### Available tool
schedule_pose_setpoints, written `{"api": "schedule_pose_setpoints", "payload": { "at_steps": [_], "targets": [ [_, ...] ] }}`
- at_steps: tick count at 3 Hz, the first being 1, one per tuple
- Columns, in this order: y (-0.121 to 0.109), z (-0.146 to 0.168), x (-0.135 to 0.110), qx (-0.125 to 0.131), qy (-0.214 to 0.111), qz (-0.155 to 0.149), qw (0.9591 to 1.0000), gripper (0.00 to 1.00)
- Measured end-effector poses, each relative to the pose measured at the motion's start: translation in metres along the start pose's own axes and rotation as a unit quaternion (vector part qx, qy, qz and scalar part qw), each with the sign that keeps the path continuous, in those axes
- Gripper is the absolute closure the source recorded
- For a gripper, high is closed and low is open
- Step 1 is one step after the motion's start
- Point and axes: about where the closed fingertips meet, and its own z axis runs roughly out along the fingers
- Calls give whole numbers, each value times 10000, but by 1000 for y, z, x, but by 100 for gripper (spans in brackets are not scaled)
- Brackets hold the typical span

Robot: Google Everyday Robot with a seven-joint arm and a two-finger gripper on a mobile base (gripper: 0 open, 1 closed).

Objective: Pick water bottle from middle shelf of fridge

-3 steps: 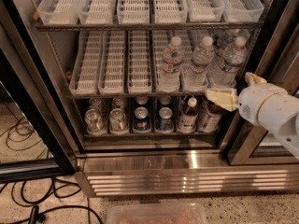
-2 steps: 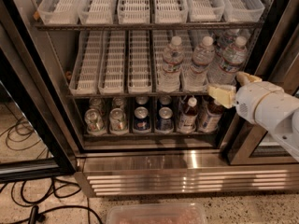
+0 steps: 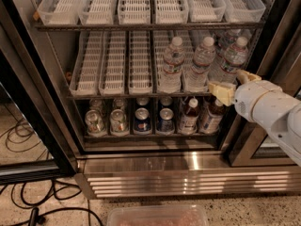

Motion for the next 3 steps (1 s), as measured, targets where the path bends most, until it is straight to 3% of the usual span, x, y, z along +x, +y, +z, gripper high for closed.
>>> {"api": "schedule_pose_setpoints", "payload": {
  "at_steps": [3],
  "targets": [
    [-20, 20, 9, 536, -178, -41, 9984, 38]
  ]
}}
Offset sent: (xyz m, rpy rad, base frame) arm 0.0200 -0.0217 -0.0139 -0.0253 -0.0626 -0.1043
